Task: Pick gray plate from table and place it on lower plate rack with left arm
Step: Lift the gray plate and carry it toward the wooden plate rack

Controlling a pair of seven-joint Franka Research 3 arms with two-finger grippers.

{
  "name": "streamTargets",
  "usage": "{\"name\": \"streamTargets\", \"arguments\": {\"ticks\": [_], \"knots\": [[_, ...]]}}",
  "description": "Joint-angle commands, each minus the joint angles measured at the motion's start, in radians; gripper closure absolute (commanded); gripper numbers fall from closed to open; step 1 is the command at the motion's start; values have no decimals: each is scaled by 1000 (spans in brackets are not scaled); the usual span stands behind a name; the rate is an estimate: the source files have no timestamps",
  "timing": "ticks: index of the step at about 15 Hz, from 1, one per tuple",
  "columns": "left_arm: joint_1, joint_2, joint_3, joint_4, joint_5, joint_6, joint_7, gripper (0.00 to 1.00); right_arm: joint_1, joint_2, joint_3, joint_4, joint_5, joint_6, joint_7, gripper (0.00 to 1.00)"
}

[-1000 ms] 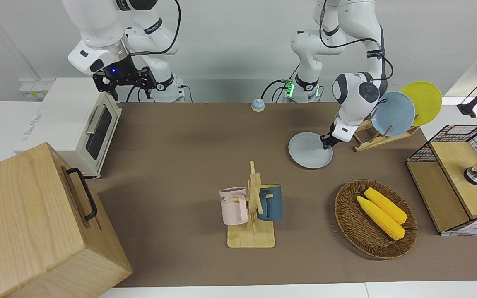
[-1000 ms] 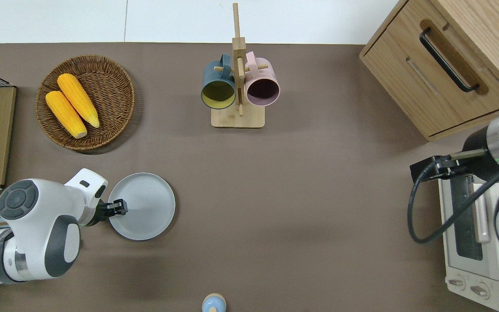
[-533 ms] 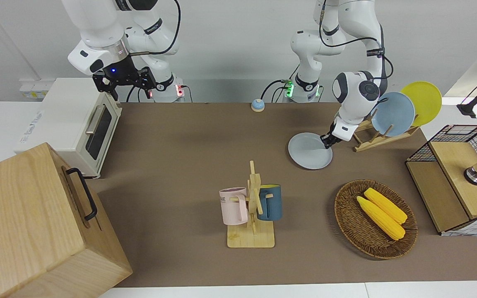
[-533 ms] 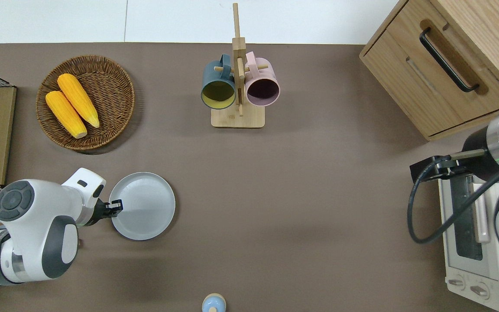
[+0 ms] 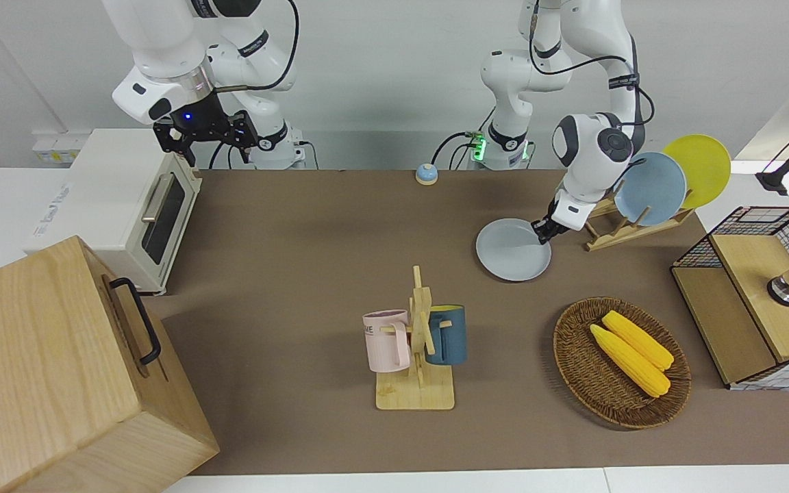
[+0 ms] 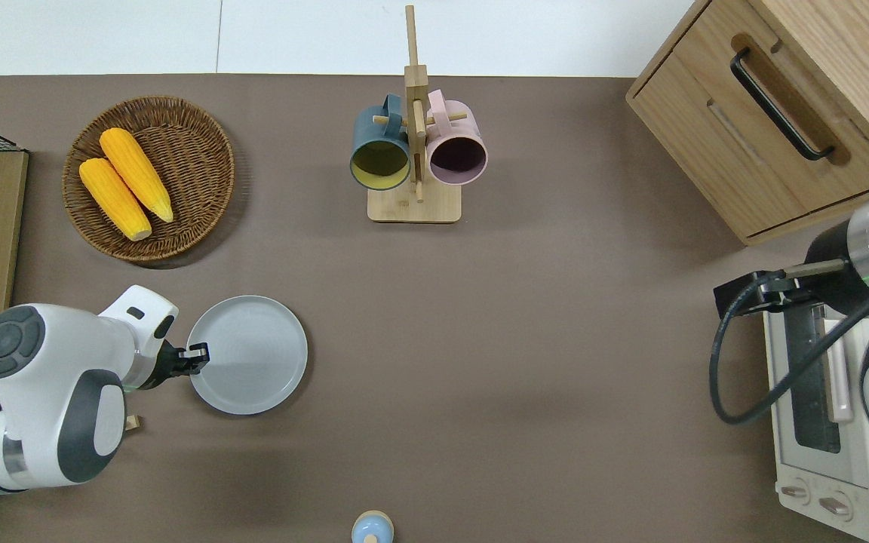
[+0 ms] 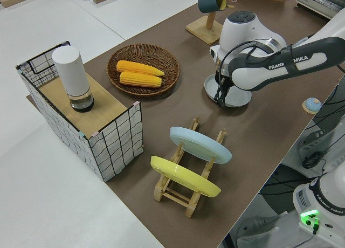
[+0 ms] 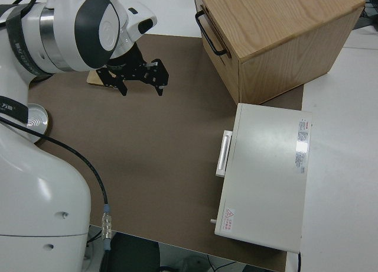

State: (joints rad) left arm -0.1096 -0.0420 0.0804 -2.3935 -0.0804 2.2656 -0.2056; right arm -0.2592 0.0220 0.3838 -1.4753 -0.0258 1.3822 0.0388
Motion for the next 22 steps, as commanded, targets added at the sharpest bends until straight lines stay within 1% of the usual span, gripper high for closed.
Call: {"name": "streamTargets", "arguments": {"ticks": [1, 7, 12, 17, 19, 22], "knots": [[7, -6, -1, 144, -10, -194, 0, 1000, -23, -2, 21, 7, -5, -11, 12, 17], [8, -22, 7, 327, -10, -489, 6, 1000, -23, -2, 20, 6, -5, -11, 12, 17], [13, -24, 9, 499, -10, -691, 8, 1000, -23, -2, 21, 7, -5, -11, 12, 17], [14, -35, 12, 644, -9, -797, 6, 1000, -23, -2, 21, 7, -5, -11, 12, 17], [16, -35, 10, 680, 14, -833, 5, 1000, -23, -2, 21, 7, -5, -11, 12, 17], [11, -35, -7, 683, 158, -853, 6, 1000, -23, -2, 20, 7, -5, -11, 12, 17]]}}
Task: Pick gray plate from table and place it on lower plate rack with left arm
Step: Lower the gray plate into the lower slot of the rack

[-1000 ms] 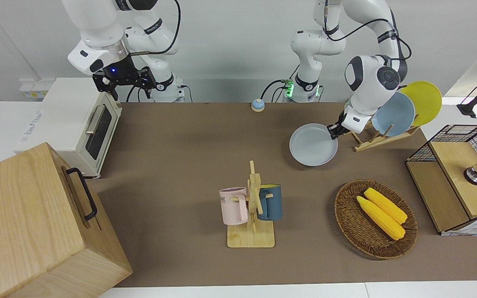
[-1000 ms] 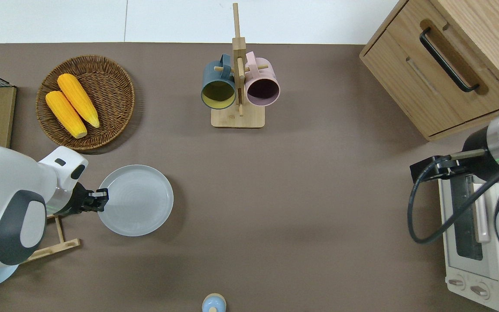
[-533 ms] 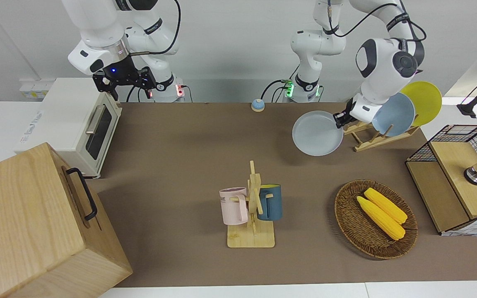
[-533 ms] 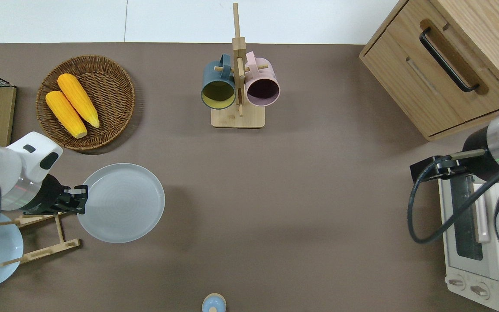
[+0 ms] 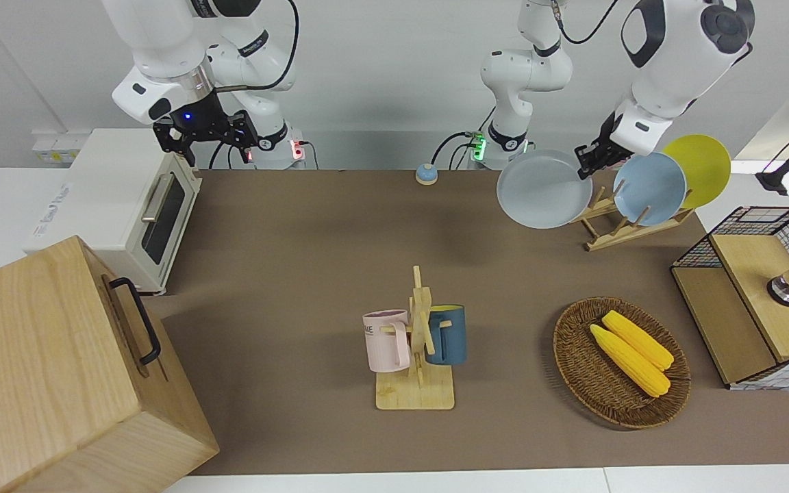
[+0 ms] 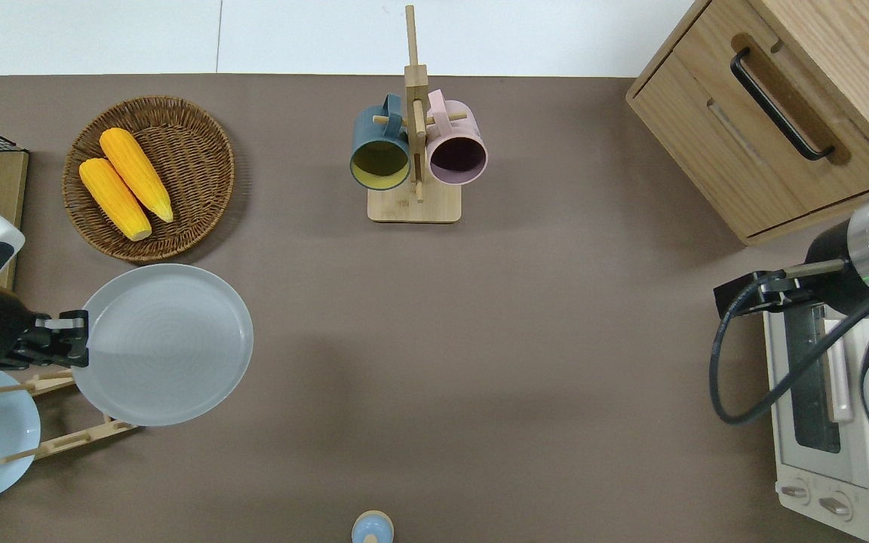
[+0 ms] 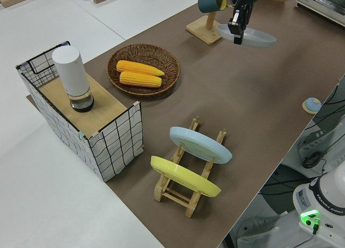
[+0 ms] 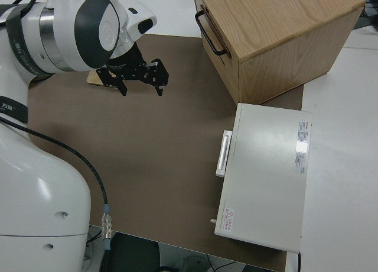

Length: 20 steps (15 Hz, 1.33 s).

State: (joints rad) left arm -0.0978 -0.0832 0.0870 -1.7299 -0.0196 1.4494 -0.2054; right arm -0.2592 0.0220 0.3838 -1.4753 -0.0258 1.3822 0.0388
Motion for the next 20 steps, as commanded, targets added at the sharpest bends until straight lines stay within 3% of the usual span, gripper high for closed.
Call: {"name": "streamTargets", "arguments": {"ticks": [1, 6, 20], "knots": [[0, 6, -16, 20, 127, -46, 6, 1000, -23, -2, 21, 7, -5, -11, 12, 17], [-5, 10, -39, 6, 289, -64, 9, 1000, -23, -2, 20, 7, -5, -11, 12, 17], [-11, 13, -39, -89, 736, -126, -2, 1000, -23, -2, 21, 7, -5, -11, 12, 17]]}}
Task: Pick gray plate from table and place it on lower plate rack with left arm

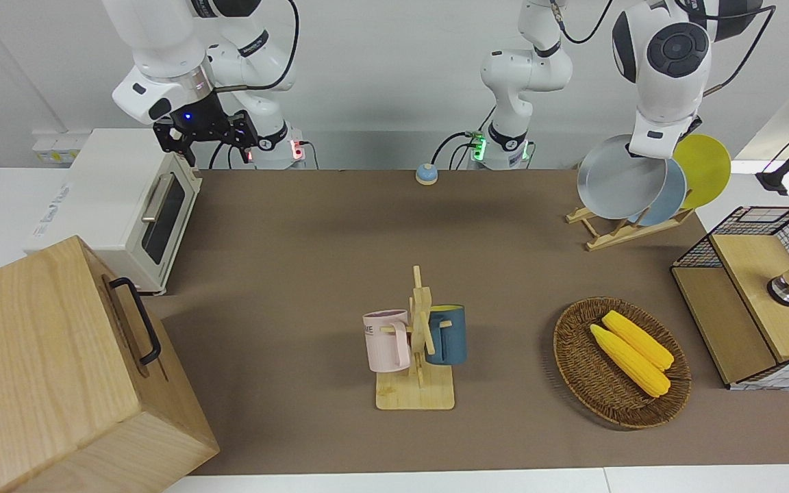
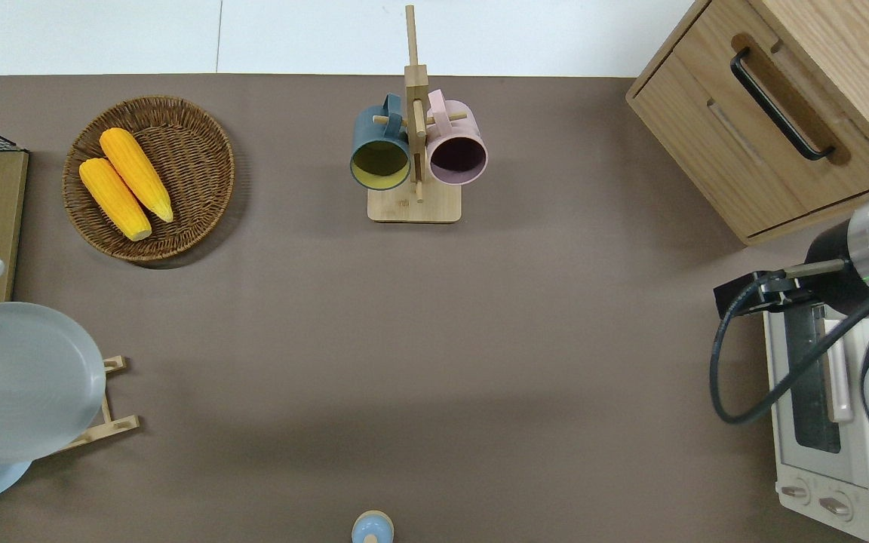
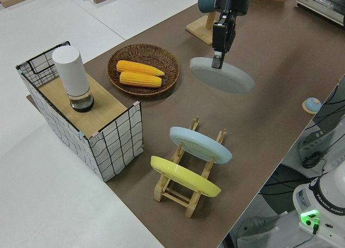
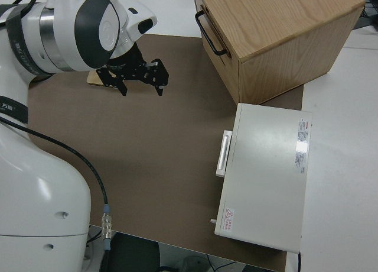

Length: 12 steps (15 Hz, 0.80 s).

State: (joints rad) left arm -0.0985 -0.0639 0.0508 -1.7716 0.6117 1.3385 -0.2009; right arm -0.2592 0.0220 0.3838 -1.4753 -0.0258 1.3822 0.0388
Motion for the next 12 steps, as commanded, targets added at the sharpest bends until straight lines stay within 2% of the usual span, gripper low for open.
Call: {"name": "streamTargets", "arguments": {"ticks": [1, 5, 12], "knots": [[-13, -5, -5, -61, 137, -15, -9, 1000, -23, -2, 21, 7, -5, -11, 12, 17], [-15, -5, -5, -123, 178, -3, -70, 1000, -23, -2, 20, 6, -5, -11, 12, 17], [-17, 4, -32, -271, 187, 73, -291, 1000, -23, -2, 21, 7, -5, -11, 12, 17]]}}
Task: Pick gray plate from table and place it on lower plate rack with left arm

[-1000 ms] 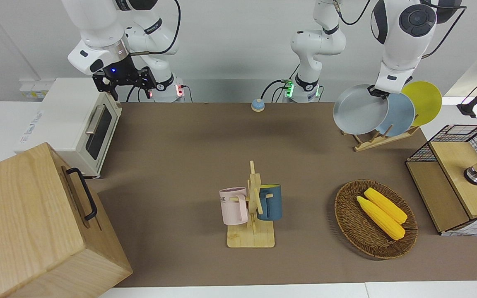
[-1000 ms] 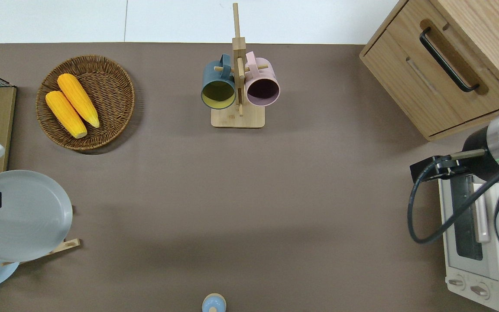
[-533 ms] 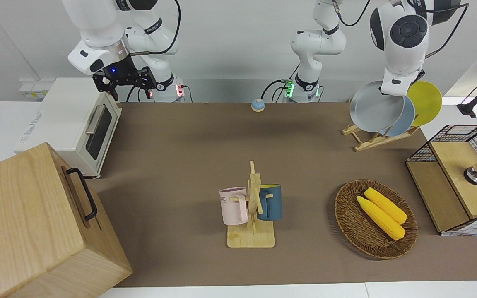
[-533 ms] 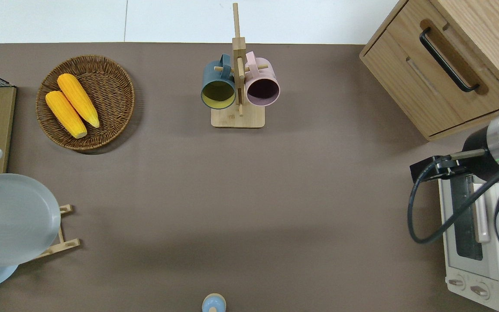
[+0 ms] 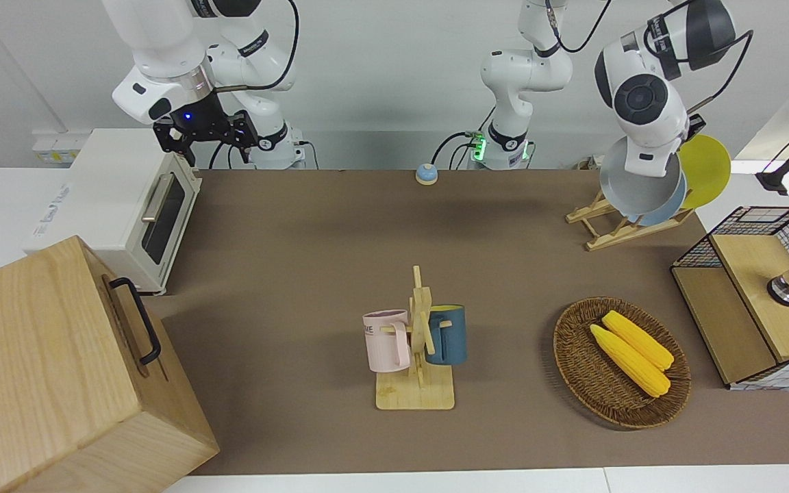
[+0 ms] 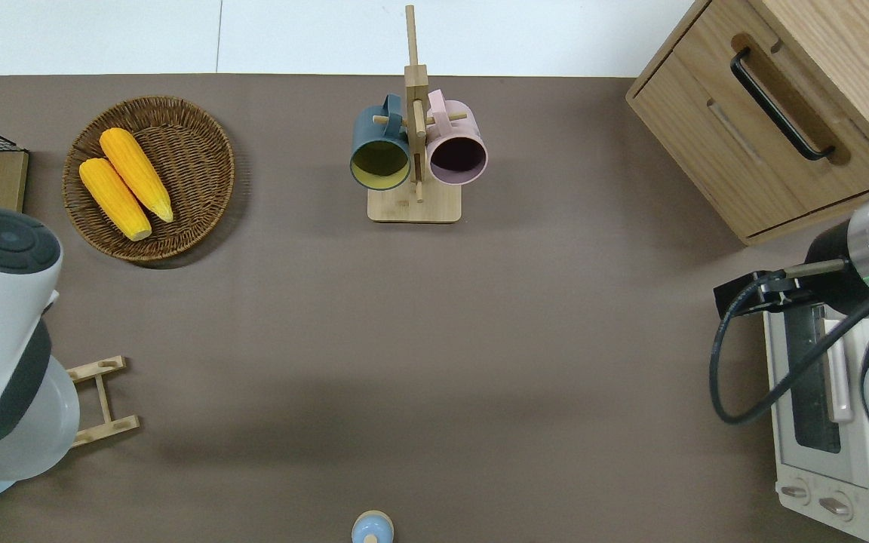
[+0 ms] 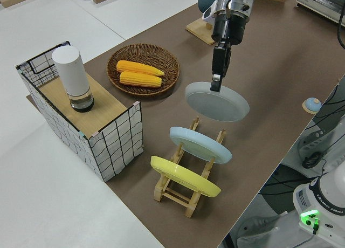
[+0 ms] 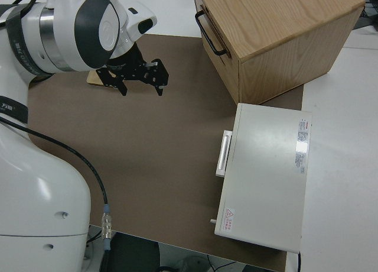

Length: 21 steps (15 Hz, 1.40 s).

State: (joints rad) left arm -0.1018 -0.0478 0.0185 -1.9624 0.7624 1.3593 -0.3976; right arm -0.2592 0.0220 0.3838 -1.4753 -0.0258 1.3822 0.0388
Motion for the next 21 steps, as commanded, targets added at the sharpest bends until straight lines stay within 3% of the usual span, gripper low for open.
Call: {"name": "streamTargets", "arguments": {"ticks": [1, 14, 20, 21], "knots": [[-13, -12, -2, -102, 52, 64, -115, 1000, -23, -2, 21, 7, -5, -11, 12, 17], [-15, 26, -17, -190, 66, 156, -293, 1000, -23, -2, 21, 7, -5, -11, 12, 17], [-22, 34, -17, -197, 57, 158, -313, 999, -23, -2, 21, 7, -5, -11, 12, 17], [-22, 32, -17, -197, 55, 158, -310, 825, -23, -2, 21, 7, -5, -11, 12, 17]]}}
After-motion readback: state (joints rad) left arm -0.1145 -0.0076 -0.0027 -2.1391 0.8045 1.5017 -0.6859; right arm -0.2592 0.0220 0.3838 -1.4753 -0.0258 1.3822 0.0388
